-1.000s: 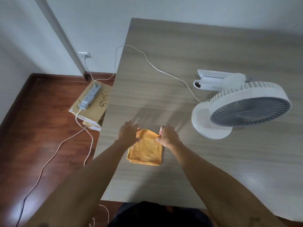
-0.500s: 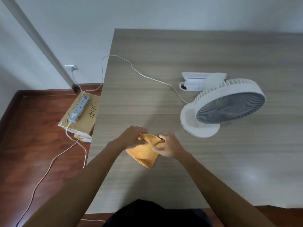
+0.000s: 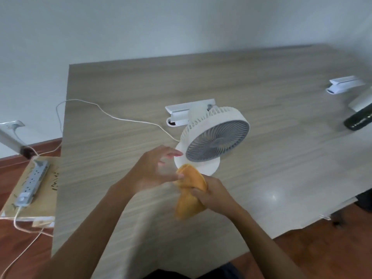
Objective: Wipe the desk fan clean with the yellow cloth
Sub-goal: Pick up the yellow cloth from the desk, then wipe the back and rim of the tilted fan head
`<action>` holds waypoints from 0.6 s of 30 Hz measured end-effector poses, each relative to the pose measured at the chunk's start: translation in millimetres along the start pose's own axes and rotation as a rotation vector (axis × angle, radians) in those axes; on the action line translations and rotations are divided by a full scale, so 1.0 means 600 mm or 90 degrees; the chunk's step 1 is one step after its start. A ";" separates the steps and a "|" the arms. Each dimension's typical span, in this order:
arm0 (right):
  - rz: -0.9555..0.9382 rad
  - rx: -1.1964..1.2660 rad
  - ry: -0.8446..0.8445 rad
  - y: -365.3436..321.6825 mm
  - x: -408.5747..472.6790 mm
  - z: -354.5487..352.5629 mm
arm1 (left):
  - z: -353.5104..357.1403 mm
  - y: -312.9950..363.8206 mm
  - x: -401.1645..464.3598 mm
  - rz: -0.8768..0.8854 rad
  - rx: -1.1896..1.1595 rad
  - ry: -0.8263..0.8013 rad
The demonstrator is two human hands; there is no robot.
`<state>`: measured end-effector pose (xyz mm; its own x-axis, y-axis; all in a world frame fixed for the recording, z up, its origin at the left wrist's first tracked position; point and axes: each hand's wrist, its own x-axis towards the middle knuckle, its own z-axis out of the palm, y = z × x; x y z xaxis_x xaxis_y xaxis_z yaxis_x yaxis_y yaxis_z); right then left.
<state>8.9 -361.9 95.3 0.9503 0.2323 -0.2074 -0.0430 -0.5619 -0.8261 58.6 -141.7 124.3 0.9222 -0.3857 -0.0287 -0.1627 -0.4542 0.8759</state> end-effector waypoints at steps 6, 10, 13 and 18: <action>0.063 0.209 0.310 0.019 -0.073 -0.155 | 0.008 0.023 0.066 0.029 -0.052 0.232; 0.056 0.281 0.474 0.023 -0.077 -0.238 | 0.032 0.027 0.104 0.007 -0.009 0.210; 0.028 0.253 0.537 0.021 -0.038 -0.278 | 0.051 0.022 0.127 -0.014 0.012 0.199; 0.014 0.153 0.494 0.052 0.075 -0.281 | 0.073 0.027 0.149 -0.039 -0.004 0.203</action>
<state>102.0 -502.6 148.5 0.8877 -0.4430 0.1256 -0.0447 -0.3543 -0.9341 123.0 -219.0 114.6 0.9938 -0.0869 0.0699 -0.1024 -0.4635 0.8802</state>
